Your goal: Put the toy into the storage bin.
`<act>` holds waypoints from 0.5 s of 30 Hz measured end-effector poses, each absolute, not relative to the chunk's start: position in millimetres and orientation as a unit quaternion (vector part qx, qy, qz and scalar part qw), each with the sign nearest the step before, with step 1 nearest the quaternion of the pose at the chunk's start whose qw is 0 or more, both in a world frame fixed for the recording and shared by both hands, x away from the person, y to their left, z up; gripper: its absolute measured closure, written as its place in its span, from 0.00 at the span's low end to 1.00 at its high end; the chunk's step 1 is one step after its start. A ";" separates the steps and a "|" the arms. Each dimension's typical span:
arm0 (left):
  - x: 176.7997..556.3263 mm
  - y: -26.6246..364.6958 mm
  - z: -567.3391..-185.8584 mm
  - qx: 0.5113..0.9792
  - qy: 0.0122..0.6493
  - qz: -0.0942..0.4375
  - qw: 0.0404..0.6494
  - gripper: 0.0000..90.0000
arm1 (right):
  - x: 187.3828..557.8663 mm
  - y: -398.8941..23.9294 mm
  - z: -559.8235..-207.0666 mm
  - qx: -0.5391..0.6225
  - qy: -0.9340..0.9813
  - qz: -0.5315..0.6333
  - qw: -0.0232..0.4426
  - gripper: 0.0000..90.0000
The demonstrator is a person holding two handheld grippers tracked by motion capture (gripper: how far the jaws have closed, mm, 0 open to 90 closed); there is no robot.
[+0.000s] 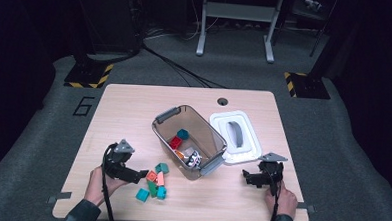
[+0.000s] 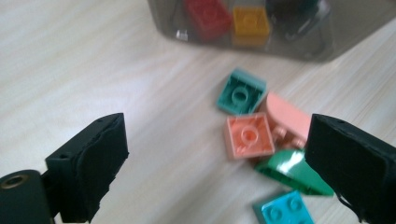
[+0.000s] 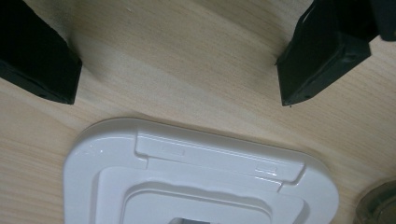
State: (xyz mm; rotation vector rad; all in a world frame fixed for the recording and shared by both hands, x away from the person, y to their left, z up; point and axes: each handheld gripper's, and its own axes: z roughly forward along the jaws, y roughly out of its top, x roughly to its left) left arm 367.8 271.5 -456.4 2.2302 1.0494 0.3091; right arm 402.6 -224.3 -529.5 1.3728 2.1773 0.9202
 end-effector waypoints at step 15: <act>336.8 267.5 -504.4 0.857 0.404 0.073 0.310 0.01 | 402.8 -224.5 -529.5 0.491 0.781 0.330 0.203 0.00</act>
